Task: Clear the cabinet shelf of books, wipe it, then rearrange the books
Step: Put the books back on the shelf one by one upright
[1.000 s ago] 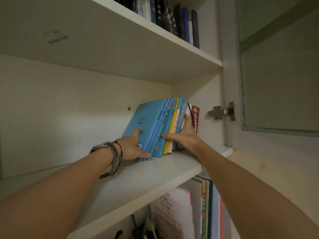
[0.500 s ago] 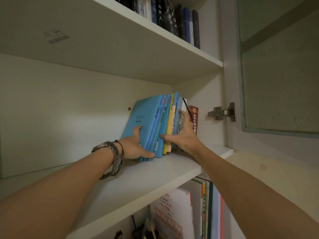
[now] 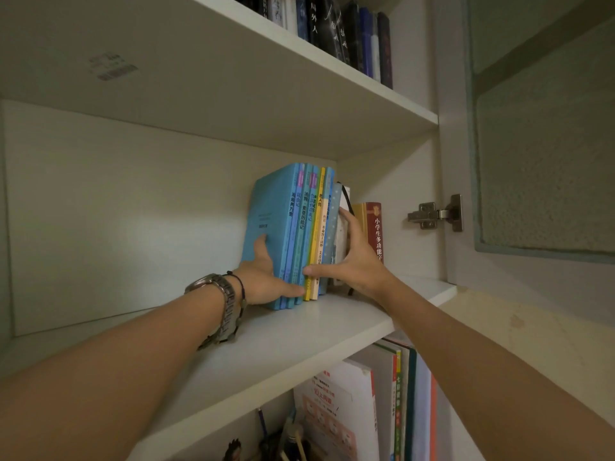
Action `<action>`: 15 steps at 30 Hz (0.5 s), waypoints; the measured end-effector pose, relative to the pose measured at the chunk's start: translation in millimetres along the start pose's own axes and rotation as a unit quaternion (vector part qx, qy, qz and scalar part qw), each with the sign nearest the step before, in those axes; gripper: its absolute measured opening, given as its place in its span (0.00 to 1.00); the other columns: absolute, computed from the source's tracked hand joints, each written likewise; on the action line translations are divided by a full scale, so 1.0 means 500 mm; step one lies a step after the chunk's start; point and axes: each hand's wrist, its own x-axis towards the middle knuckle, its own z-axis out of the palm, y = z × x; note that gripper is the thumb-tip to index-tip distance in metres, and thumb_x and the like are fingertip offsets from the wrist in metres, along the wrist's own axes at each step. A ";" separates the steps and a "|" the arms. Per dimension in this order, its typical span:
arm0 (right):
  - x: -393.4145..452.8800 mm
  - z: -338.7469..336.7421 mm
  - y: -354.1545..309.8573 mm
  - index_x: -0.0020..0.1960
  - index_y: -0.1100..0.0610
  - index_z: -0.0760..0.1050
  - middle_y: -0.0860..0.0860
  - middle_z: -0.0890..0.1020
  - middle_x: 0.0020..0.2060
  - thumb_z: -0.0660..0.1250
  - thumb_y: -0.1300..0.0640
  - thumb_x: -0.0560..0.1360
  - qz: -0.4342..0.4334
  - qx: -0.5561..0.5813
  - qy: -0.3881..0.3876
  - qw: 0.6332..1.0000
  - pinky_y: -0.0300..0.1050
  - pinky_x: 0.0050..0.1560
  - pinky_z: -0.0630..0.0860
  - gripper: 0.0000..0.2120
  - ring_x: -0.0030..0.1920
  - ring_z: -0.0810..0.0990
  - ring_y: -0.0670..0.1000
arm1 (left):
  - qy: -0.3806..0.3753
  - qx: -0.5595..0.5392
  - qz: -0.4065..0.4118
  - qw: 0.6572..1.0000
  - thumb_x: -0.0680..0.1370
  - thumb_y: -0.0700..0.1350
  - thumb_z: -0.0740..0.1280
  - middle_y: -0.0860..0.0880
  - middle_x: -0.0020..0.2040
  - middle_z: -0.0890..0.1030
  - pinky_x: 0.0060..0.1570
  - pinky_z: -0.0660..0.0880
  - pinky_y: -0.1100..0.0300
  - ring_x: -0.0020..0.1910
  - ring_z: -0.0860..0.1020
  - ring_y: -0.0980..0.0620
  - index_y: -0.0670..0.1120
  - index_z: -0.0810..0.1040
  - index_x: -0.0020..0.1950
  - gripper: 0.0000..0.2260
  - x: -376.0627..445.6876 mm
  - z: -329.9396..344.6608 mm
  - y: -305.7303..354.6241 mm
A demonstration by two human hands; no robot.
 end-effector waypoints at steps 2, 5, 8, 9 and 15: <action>0.000 -0.005 0.005 0.75 0.43 0.52 0.45 0.71 0.65 0.83 0.53 0.59 -0.007 0.021 -0.006 1.000 0.48 0.62 0.76 0.55 0.65 0.73 0.45 | 0.004 0.008 0.014 1.000 0.72 0.51 0.74 0.46 0.69 0.69 0.65 0.71 0.50 0.63 0.73 0.47 0.51 0.32 0.75 0.53 -0.002 0.005 -0.002; -0.005 -0.008 0.008 0.76 0.46 0.52 0.45 0.71 0.66 0.82 0.57 0.60 -0.003 0.051 -0.009 0.999 0.45 0.60 0.77 0.55 0.65 0.74 0.44 | 0.005 0.012 0.031 0.999 0.73 0.52 0.72 0.46 0.69 0.70 0.64 0.71 0.51 0.62 0.74 0.47 0.51 0.30 0.75 0.52 -0.002 0.009 -0.004; -0.007 -0.013 0.012 0.76 0.45 0.51 0.46 0.70 0.67 0.82 0.60 0.60 0.002 0.068 -0.016 0.998 0.45 0.61 0.77 0.55 0.66 0.72 0.44 | -0.001 0.008 0.043 0.999 0.72 0.51 0.73 0.46 0.69 0.70 0.65 0.71 0.49 0.63 0.74 0.47 0.51 0.29 0.74 0.52 0.003 0.012 -0.004; -0.008 -0.015 0.011 0.76 0.44 0.51 0.45 0.70 0.67 0.82 0.61 0.60 0.002 0.070 -0.020 0.997 0.44 0.61 0.76 0.56 0.66 0.72 0.44 | -0.003 0.007 0.042 0.999 0.72 0.50 0.73 0.46 0.69 0.70 0.65 0.71 0.49 0.64 0.74 0.47 0.51 0.29 0.74 0.53 0.006 0.012 -0.003; -0.010 -0.018 0.008 0.77 0.46 0.51 0.31 0.68 0.57 0.79 0.65 0.64 0.003 0.054 -0.013 0.998 0.31 0.56 0.74 0.52 0.57 0.71 0.31 | -0.016 0.014 0.024 0.999 0.72 0.47 0.74 0.45 0.69 0.69 0.66 0.70 0.49 0.65 0.72 0.46 0.49 0.29 0.74 0.54 0.030 0.012 0.014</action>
